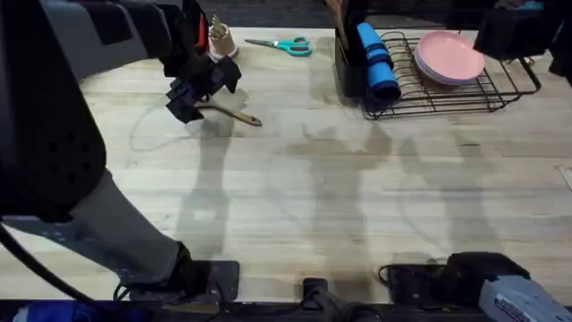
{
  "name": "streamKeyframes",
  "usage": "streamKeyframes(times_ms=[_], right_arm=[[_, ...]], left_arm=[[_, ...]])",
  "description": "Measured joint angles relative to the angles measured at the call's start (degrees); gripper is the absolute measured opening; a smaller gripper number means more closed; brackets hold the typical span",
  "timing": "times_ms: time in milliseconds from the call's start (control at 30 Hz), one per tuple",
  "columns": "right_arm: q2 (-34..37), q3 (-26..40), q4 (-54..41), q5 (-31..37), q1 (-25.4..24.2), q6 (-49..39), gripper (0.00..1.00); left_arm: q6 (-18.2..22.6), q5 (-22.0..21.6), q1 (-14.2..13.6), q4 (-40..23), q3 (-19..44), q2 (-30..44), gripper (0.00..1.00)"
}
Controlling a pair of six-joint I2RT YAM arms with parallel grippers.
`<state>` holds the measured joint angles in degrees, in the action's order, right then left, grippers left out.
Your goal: Pick up the spoon on the table one by one and put them onto the rack
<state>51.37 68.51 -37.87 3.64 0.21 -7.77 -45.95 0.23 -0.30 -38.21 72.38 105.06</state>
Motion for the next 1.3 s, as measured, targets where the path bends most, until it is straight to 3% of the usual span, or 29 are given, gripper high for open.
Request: streamKeyframes(times_ms=[333,633,1300], right_arm=[[0.0,0.0,-0.02,0.0,0.0,0.0,0.997],[0.44,0.02,0.0,0.0,0.0,0.0,0.997],[2.48,0.02,-0.04,0.0,0.0,0.0,0.998]], left_arm=[[-1.06,-0.49,0.0,1.72,0.0,0.01,0.995],[-9.15,-1.55,0.0,-3.64,0.02,0.01,0.997],[-10.12,-3.15,0.0,-6.71,3.61,1.7,0.998]])
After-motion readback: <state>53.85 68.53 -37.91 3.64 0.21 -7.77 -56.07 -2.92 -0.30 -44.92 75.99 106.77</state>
